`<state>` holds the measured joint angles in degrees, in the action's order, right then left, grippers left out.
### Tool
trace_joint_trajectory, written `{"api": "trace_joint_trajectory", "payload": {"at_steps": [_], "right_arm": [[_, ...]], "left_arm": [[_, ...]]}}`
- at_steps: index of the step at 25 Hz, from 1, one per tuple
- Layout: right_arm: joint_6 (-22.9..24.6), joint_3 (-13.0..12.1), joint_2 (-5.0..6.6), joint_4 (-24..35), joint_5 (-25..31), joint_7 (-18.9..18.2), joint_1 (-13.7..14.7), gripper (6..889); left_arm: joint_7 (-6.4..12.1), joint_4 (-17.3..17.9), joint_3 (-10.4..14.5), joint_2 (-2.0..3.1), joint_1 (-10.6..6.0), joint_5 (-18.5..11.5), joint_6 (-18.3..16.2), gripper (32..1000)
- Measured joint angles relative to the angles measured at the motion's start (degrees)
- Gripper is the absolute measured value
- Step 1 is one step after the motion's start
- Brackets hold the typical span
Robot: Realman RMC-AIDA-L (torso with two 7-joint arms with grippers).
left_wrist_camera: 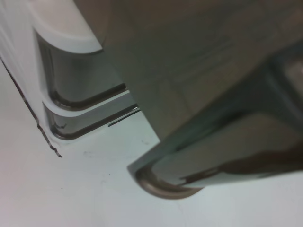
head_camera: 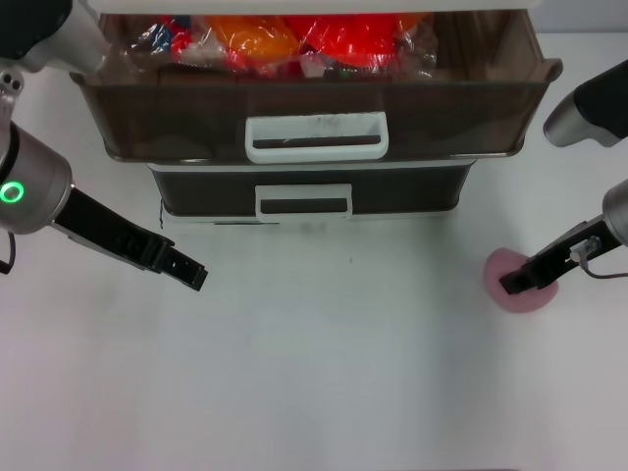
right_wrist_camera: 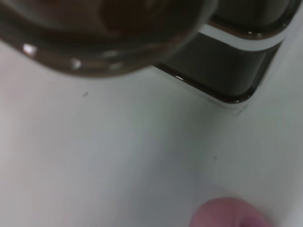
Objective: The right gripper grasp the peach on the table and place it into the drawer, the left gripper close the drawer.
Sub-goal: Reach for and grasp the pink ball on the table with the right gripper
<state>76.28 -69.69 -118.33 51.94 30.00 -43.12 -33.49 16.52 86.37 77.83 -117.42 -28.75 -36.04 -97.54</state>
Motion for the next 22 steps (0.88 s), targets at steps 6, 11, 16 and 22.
{"api": "trace_joint_trajectory", "payload": {"at_steps": [6,11,16,22], "right_arm": [[0.0,-0.1,0.03,0.0,0.2,-0.1,0.0,246],[0.0,-0.1,0.03,0.0,0.2,-0.1,0.0,187],[0.0,0.0,0.03,0.0,0.2,-0.1,0.0,185],[0.1,0.0,0.03,0.4,0.2,-0.1,0.0,183]], "left_arm": [[0.00,0.0,0.0,0.00,-0.01,0.0,0.0,818],[0.00,0.0,-0.1,0.00,-0.04,0.0,0.0,818],[0.00,0.0,-0.1,0.00,-0.07,0.0,0.0,817],[0.00,0.0,-0.3,0.00,-0.07,0.0,0.0,817]]}}
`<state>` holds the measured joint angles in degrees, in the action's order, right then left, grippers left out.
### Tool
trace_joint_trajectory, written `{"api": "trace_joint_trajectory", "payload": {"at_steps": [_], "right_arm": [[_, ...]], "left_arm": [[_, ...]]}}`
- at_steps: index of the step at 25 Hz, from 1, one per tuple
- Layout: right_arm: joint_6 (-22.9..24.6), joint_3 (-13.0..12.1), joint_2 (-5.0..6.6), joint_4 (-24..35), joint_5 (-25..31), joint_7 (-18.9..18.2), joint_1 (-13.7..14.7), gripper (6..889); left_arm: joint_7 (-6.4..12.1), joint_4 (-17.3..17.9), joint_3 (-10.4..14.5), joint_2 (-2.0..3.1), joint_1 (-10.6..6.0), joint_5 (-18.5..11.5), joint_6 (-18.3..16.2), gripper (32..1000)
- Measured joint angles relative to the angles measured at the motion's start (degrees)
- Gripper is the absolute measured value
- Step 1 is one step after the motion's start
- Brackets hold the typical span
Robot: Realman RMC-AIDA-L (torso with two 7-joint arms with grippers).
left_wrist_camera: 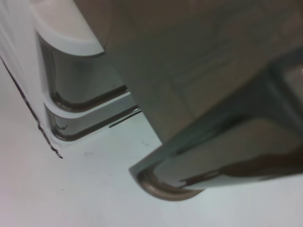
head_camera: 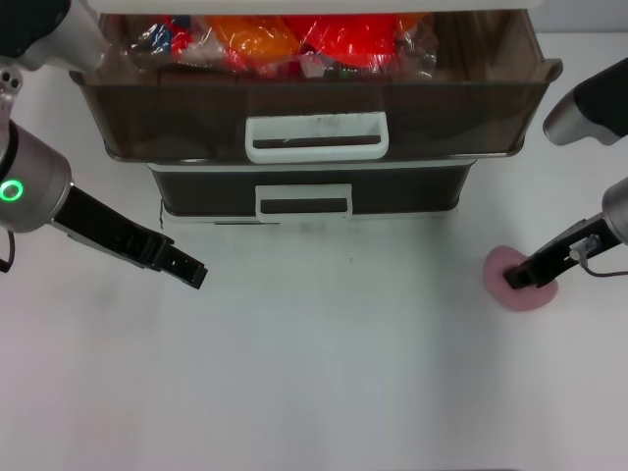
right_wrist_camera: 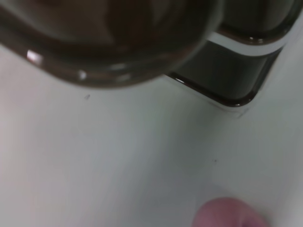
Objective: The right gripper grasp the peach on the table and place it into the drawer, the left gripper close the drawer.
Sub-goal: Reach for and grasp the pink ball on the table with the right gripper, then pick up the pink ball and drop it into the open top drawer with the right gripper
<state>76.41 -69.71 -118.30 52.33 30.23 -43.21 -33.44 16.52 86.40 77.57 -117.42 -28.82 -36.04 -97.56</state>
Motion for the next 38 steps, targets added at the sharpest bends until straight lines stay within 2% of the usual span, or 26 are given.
{"api": "trace_joint_trajectory", "payload": {"at_steps": [7,15,17,20,22,24,26,33,36,38], "right_arm": [[1.9,0.5,0.01,2.4,-0.1,0.2,0.7,180],[13.2,1.4,0.16,21.4,0.1,-0.1,4.9,177],[16.9,4.1,0.15,25.4,0.3,-0.7,5.1,177],[22.9,11.1,0.19,31.6,1.5,-2.4,4.8,177],[25.7,14.5,0.39,35.1,2.8,-2.9,4.6,178],[27.2,16.5,1.18,38.2,4.8,-3.1,4.6,178],[27.6,17.4,2.12,40.3,7.7,-3.2,4.8,178],[28.1,24.0,6.27,43.0,24.2,-2.7,4.8,136],[28.0,24.8,7.86,43.8,32.0,-2.0,3.9,120],[27.7,24.7,8.30,43.9,35.7,-1.7,2.9,110]], "left_arm": [[0.00,0.0,0.0,0.06,0.30,0.0,0.0,817],[0.06,0.1,-0.1,0.17,0.35,0.1,-0.2,817],[0.07,0.2,-0.1,0.18,0.35,0.2,-0.3,817],[0.09,0.3,-0.1,0.18,0.24,0.4,-0.3,817],[0.09,0.3,0.0,0.18,0.11,0.3,-0.3,817],[0.20,0.3,-0.1,0.23,0.09,0.3,-0.3,817],[0.53,0.4,-0.3,0.24,0.18,0.3,-0.1,817],[0.86,0.5,-0.8,0.26,0.21,0.2,-0.3,817],[0.87,0.5,-0.8,0.27,0.14,0.1,-0.4,817],[0.88,0.5,-0.8,0.26,0.03,0.1,-0.4,817]]}}
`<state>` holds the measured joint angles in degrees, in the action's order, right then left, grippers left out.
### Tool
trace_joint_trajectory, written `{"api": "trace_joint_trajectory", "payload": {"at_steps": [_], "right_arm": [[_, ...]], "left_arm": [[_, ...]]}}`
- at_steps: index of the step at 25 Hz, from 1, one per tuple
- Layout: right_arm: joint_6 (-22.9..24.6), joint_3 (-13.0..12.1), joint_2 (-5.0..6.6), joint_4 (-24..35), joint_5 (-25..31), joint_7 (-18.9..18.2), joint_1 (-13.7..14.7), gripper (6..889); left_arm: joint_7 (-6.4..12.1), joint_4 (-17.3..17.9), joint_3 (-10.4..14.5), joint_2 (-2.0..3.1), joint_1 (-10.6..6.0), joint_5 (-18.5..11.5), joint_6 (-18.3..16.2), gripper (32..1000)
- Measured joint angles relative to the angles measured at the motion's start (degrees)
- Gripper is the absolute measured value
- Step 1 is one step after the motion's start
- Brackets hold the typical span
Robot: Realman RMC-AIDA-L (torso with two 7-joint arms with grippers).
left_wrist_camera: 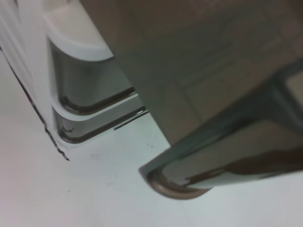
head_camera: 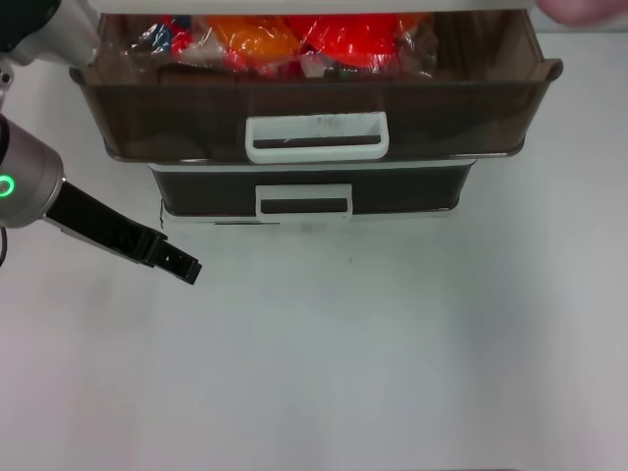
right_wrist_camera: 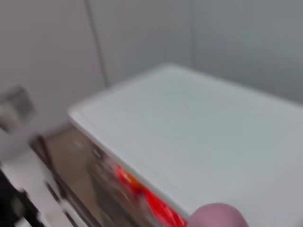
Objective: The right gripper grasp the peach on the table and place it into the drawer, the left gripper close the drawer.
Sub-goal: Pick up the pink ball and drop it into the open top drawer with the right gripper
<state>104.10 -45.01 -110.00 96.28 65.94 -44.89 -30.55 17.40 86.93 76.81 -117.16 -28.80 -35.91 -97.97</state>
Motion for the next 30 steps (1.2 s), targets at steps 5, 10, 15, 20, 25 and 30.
{"api": "trace_joint_trajectory", "payload": {"at_steps": [5,10,15,20,25,30], "right_arm": [[-0.7,-2.2,-1.58,-2.1,3.0,-2.4,-4.1,84],[-1.1,-4.6,-4.53,-6.8,2.1,-5.2,-8.4,85],[-3.7,-7.5,-4.88,-10.8,0.5,-6.3,-10.0,86],[-6.0,-9.5,-5.38,-12.8,-2.7,-7.3,-11.0,88],[-6.0,-9.5,-5.73,-12.9,-2.9,-7.3,-11.1,89],[-6.0,-9.5,-5.75,-12.9,-2.8,-7.4,-11.2,90]], "left_arm": [[-0.01,0.0,0.0,-0.07,-0.65,0.0,0.0,817],[-0.20,0.0,0.0,-0.09,-0.93,0.0,0.0,817],[-0.28,-0.1,0.0,-0.09,-1.67,0.0,0.0,817],[-0.31,-0.3,0.0,-0.09,-1.66,0.0,0.0,816],[-0.27,-0.4,0.0,-0.11,-1.64,0.0,0.0,816],[-0.18,-0.4,0.0,-0.16,-1.56,-0.1,0.1,816]]}}
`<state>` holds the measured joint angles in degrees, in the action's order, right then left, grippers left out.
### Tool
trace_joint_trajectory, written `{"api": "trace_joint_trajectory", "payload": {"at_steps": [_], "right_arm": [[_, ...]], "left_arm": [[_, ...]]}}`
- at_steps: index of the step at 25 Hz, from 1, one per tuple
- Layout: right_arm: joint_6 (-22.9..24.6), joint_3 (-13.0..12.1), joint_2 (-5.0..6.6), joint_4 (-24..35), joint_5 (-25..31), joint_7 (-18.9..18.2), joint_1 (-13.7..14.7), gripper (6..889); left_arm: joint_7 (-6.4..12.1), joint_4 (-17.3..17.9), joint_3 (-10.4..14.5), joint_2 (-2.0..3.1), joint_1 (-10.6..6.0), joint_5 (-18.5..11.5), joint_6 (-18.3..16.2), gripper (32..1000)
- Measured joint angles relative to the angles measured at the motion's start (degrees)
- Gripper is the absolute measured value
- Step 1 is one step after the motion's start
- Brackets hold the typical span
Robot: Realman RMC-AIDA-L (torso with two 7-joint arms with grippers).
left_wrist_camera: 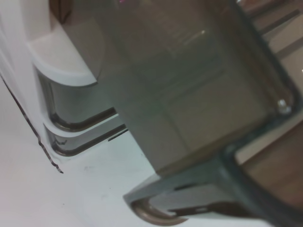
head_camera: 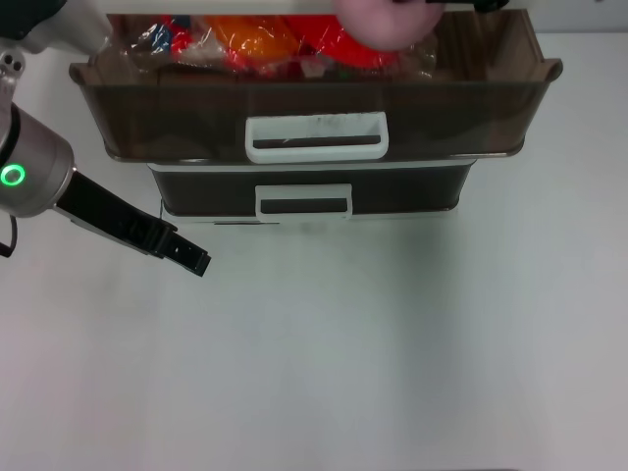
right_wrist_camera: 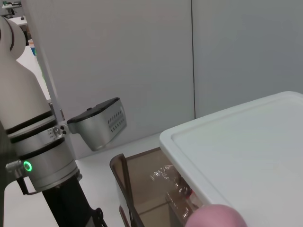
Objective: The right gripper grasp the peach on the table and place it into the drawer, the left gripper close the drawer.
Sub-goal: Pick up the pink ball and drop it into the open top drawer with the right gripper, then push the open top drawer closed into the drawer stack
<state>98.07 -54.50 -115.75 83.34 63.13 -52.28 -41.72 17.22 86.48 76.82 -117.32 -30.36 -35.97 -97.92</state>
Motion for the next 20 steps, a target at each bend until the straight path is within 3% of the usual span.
{"api": "trace_joint_trajectory", "payload": {"at_steps": [5,11,20], "right_arm": [[-0.4,-0.6,0.00,-0.8,-0.1,-0.5,0.0,94],[-0.5,-3.3,0.00,-2.0,-0.5,-1.3,-1.2,199],[-0.5,-4.0,0.00,-1.8,-1.0,-1.0,-1.3,482]], "left_arm": [[0.00,0.0,0.0,-0.01,0.05,-0.1,0.0,816],[0.01,0.0,0.0,-0.02,-0.01,-0.1,0.0,816],[0.07,0.0,0.0,-0.02,0.15,-0.1,0.1,816]]}}
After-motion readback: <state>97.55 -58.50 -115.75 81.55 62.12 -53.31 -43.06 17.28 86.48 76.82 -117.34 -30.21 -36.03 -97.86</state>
